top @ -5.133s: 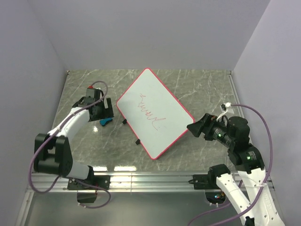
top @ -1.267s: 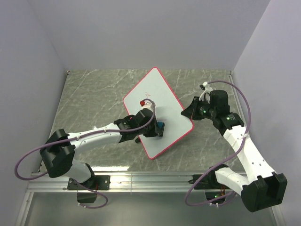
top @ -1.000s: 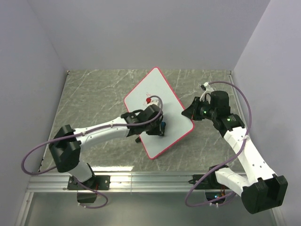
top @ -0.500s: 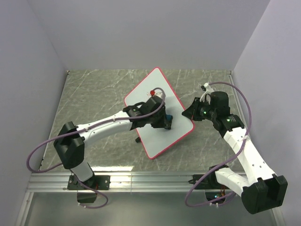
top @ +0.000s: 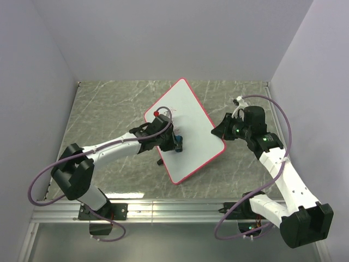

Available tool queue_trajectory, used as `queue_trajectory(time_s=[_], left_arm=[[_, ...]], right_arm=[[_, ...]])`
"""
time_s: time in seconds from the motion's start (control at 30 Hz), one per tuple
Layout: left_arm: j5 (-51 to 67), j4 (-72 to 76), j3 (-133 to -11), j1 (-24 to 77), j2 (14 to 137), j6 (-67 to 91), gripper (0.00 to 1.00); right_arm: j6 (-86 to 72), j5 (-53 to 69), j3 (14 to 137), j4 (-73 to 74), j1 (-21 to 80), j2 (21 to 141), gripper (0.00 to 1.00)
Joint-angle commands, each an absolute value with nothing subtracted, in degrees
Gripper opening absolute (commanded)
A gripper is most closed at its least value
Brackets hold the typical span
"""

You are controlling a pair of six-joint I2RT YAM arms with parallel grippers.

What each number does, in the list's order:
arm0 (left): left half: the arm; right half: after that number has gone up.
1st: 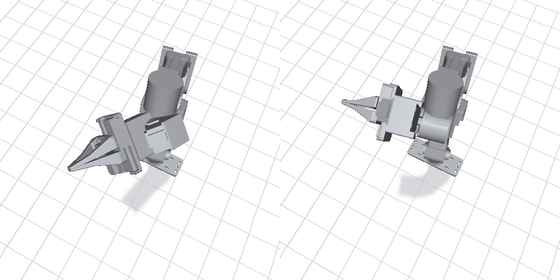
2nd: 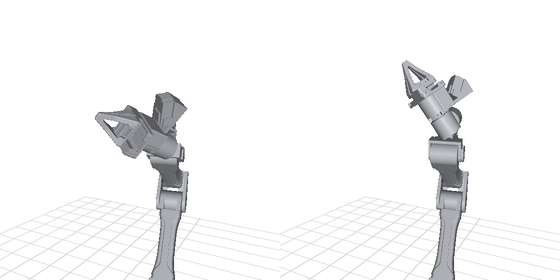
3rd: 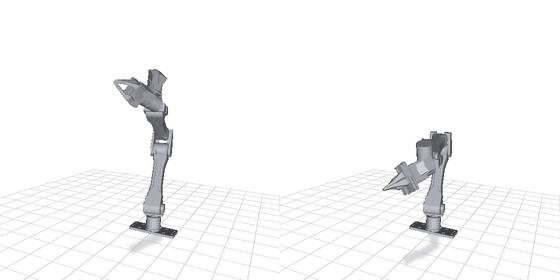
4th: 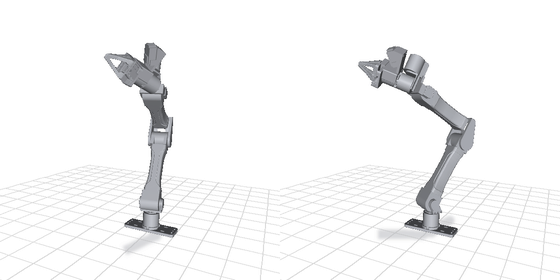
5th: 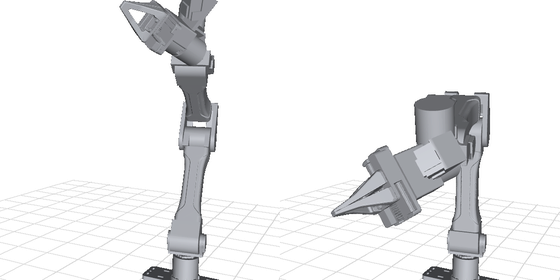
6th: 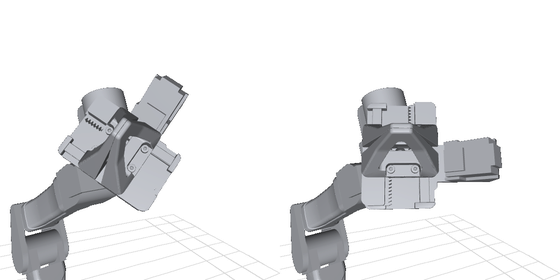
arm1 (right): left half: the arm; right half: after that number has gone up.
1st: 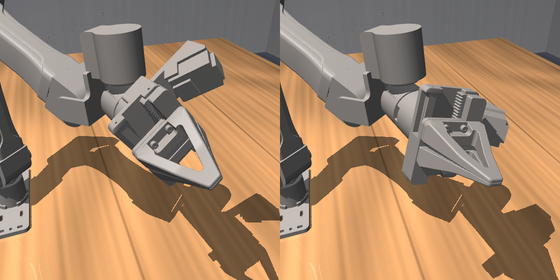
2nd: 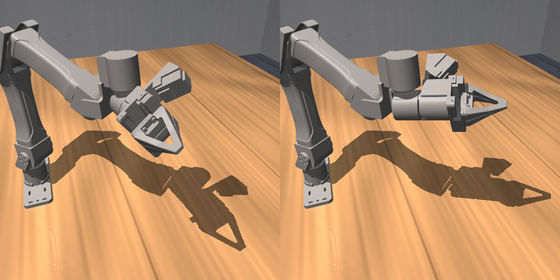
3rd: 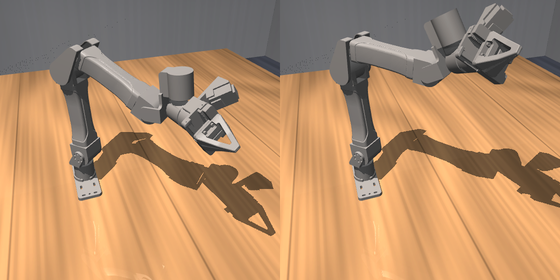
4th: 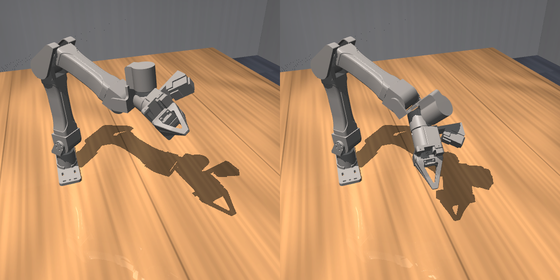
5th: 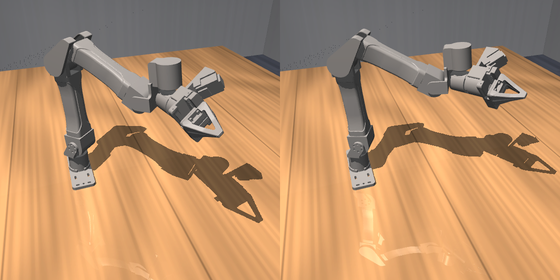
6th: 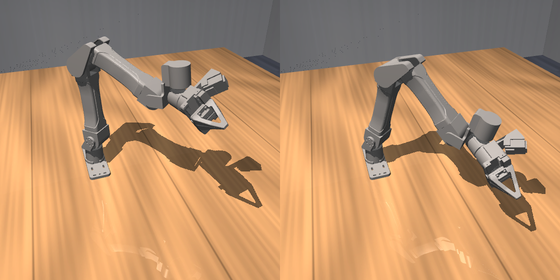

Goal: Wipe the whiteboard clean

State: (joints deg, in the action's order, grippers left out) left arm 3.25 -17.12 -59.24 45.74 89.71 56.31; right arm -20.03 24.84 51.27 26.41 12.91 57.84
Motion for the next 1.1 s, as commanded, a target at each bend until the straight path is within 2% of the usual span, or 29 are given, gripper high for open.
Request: queue_trajectory(time_s=[0.0,0.1,0.23,0.33,0.43,0.6,0.93,1.07], left_arm=[[1.1,-22.2,-55.3,49.7,96.8,58.4,0.00],[0.8,-25.1,-61.1,53.5,96.7,58.1,0.00],[0.4,-30.9,-77.0,55.4,99.0,56.3,0.00],[0.2,-34.7,-85.7,54.1,101.8,54.7,0.00],[0.9,-36.0,-88.6,51.3,104.4,52.9,0.00],[4.0,-33.1,-85.4,46.1,105.7,51.8,0.00],[8.4,-25.0,-66.9,36.0,105.8,50.0,0.00],[8.6,-25.5,-66.9,35.1,108.2,48.3,0.00]], right_arm=[[-19.5,26.3,51.9,28.4,14.0,57.3,0.00],[-19.7,26.5,51.9,28.3,14.0,57.1,0.00],[-20.0,26.9,51.2,27.9,14.1,56.6,0.00],[-20.0,26.7,50.6,28.0,14.1,56.3,0.00],[-20.0,26.7,50.5,28.3,14.2,55.9,0.00],[-19.7,26.5,50.9,29.3,14.2,55.5,0.00],[-19.9,26.3,50.6,30.0,14.2,54.7,0.00],[-20.2,26.6,50.2,29.4,14.2,54.9,0.00]])
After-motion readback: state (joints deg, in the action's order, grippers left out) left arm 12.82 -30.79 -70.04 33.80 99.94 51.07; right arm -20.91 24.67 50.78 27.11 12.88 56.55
